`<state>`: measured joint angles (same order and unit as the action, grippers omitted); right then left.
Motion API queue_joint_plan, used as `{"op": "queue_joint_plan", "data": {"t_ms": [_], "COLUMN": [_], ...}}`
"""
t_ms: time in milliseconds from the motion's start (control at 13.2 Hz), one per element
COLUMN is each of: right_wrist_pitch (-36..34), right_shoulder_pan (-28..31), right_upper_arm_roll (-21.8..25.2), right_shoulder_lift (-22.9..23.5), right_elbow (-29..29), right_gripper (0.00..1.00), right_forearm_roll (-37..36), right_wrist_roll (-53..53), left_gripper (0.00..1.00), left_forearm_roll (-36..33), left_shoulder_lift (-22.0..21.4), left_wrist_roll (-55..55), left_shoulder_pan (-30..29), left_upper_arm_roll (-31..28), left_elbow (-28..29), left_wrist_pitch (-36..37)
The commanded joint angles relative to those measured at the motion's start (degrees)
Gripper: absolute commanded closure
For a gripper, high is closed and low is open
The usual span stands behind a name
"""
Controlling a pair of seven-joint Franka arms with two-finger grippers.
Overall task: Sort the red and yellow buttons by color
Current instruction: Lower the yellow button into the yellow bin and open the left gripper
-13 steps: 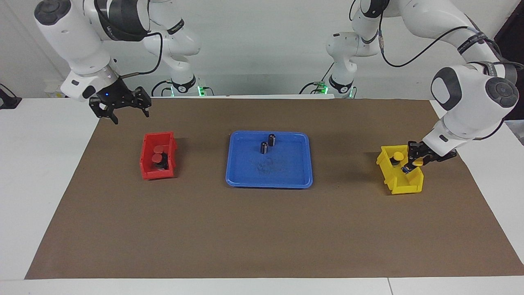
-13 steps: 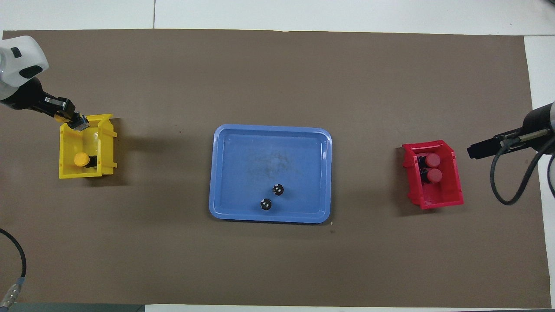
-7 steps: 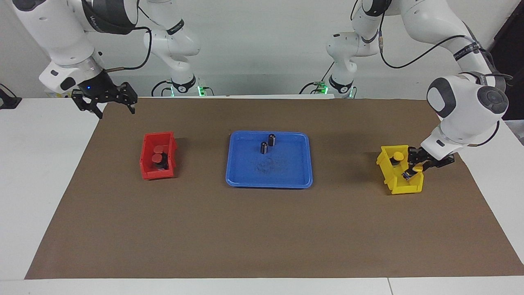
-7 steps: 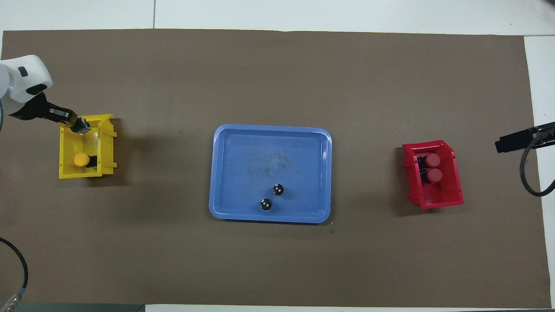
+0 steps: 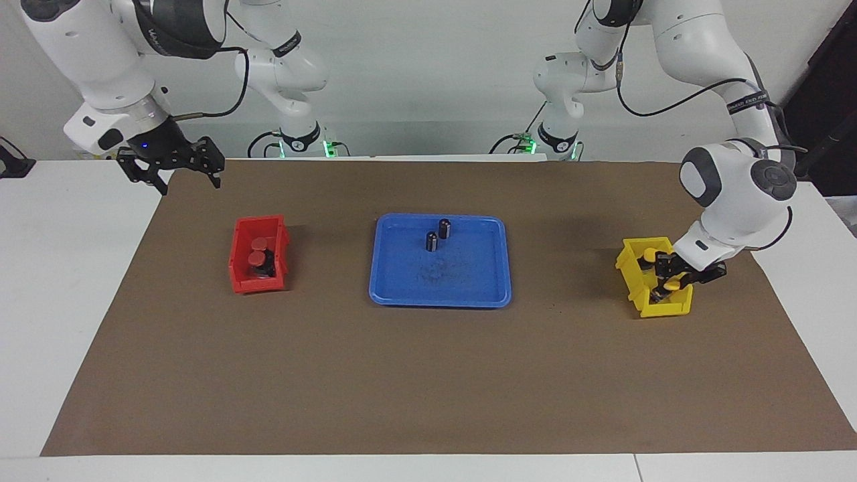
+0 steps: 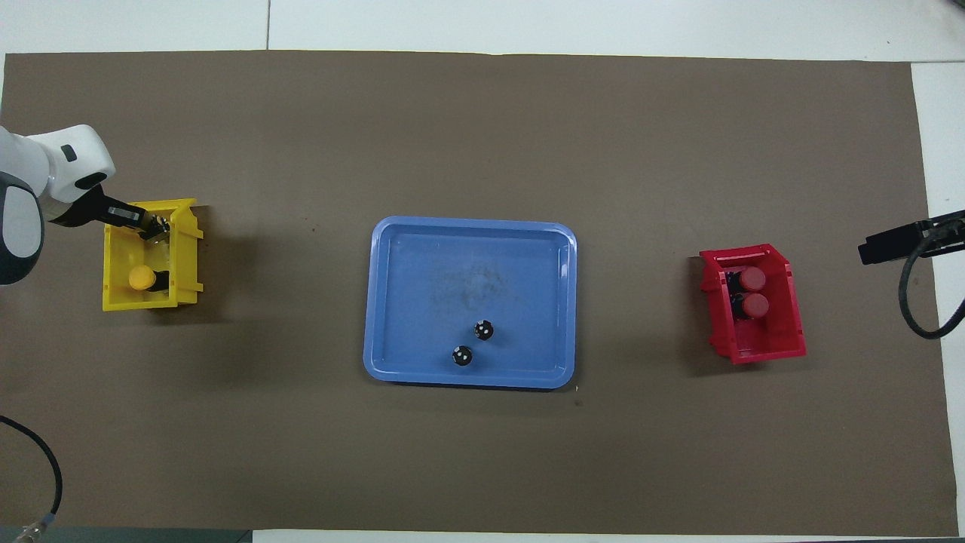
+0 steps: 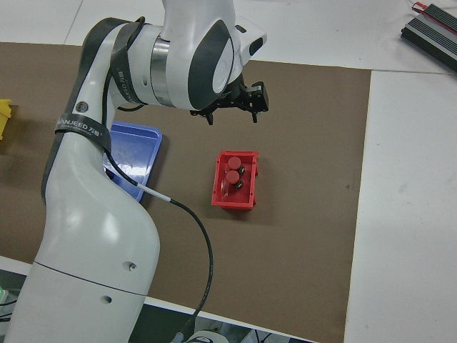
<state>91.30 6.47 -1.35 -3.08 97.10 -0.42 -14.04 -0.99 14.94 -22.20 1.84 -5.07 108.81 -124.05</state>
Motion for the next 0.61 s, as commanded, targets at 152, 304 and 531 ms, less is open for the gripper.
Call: {"op": "queue_joint_plan", "data": {"t_ms": [152,304,531], "right_wrist_pitch": [0.0,0.0,0.0], "right_shoulder_pan": [0.6,0.6,0.6], "right_upper_arm_roll": [-0.6,-0.6,-0.6], "right_shoulder_lift": [0.5,0.5,0.5], "right_elbow": [-0.8,-0.8,-0.8], "right_gripper": [0.01,0.01,0.01], "right_forearm_roll": [-0.8,-0.8,-0.8], "right_wrist_roll": [0.9,0.9,0.9], "left_gripper": [0.67,0.56,0.40], "left_forearm_roll": [-1.5,-1.5,-1.6], "left_shoulder_lift": [-1.8,-1.7,-0.7], "left_wrist_roll": [-0.5,-0.5,-0.2], "left_shoulder_pan": [-0.7,-0.7,-0.2], "left_upper_arm_roll": [0.6,0.6,0.6], "left_elbow": [2.0,1.3,-1.2], "left_wrist_pitch": [-1.3,-0.8,2.1]}}
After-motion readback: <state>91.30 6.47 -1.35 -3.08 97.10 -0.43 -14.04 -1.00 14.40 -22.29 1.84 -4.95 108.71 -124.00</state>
